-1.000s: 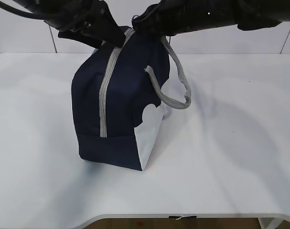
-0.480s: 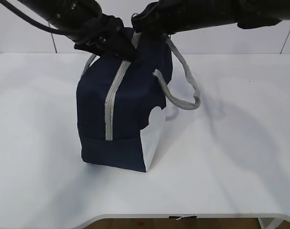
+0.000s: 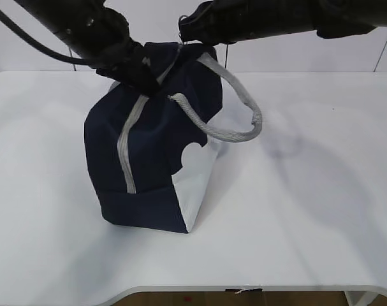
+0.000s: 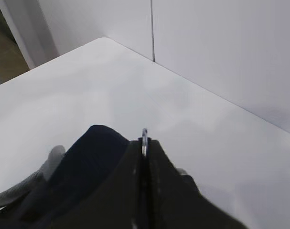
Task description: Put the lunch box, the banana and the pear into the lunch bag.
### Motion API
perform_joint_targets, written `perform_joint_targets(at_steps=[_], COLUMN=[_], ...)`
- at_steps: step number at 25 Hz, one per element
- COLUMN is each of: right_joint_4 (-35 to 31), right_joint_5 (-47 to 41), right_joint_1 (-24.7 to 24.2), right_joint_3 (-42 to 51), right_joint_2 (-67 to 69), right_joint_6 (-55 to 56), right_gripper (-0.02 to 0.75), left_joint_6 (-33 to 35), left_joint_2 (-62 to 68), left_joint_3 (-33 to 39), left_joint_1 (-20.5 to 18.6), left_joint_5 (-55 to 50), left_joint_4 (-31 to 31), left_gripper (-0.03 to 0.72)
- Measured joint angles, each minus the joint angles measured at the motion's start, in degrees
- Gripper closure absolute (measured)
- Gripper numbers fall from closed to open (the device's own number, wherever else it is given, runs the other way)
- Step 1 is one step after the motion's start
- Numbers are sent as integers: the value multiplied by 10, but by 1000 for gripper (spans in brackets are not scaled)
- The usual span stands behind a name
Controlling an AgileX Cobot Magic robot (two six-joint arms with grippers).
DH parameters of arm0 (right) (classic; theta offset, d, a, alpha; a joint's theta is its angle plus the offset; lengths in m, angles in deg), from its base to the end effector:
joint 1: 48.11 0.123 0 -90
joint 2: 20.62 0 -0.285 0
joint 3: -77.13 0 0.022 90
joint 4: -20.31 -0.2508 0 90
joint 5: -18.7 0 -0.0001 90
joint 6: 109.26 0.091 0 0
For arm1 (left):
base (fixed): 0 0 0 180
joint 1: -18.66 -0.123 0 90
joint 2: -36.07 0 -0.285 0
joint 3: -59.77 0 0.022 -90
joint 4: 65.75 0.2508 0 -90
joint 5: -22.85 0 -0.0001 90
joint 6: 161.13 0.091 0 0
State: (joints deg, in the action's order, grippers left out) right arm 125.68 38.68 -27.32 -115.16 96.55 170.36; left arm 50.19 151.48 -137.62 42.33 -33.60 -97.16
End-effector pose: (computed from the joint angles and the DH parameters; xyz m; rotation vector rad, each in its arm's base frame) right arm 0.4183 0.1908 0.3035 -0.6767 1.8141 0.4876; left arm 0.3636 -0.2026 0.2961 0.9585 2.4144 -0.6560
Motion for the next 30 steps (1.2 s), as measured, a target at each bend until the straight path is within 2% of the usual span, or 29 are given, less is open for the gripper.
perform_joint_targets(at_steps=[3,11,14,23,30], right_joint_4=[0,0,0,0,-2], right_joint_5=[-16,-61,-72,-102,-98], right_joint_1=[0,0,0,0,-16], right_joint_3=[-1,-1,-1,-1,-2], right_joint_2=[0,0,0,34,62], right_joint_6=[0,0,0,1,21], right_gripper=[731,731,731,731,731], left_joint_6=[20,136,160,171,172], left_joint_2=[0,0,0,1,1], left_joint_3=[-2,-53,-62,-63,-63], left_joint_1=[0,0,-1,-4,-38], left_joint_5=[-9,-79,-98,-121,-121], left_joint_4=[26,49,53,53,36], left_gripper=[651,673,678,678,678])
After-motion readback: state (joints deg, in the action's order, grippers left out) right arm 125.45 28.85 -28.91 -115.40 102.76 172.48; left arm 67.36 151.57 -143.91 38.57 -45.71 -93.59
